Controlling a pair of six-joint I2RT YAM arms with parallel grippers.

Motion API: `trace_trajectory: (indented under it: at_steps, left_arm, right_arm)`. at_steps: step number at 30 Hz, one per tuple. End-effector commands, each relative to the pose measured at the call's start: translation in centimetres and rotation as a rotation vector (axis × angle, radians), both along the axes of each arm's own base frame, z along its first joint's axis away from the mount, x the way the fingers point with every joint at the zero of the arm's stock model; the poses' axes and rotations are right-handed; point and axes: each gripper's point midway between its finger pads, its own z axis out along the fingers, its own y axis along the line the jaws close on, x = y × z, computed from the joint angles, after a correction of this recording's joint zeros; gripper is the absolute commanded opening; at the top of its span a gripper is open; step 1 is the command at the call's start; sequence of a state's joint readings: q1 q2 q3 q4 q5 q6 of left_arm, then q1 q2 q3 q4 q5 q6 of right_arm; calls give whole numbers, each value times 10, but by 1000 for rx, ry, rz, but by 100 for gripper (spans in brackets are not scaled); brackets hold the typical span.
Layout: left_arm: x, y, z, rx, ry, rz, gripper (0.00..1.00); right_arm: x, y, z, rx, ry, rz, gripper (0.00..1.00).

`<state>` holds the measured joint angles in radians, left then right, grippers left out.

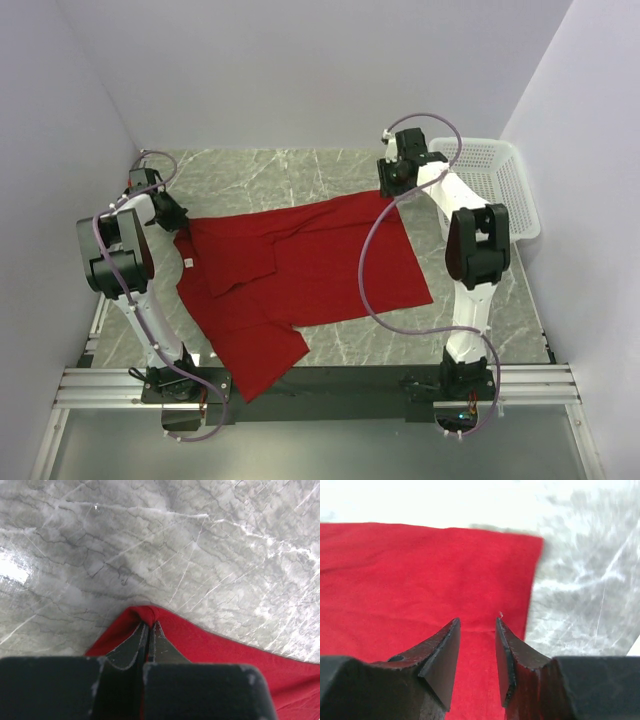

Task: Fold and stack the t-shirts
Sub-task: Fold the tshirt

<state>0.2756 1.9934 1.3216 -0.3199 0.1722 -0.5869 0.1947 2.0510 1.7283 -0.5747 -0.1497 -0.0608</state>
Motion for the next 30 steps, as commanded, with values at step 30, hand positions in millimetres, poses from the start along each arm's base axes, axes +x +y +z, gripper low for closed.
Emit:
trace_trajectory:
  at_steps: [30]
  left_arm:
    - [11,4,6,1,-31,-21,1]
  right_arm:
    - [-16,-39,-64,-63,206,-162,43]
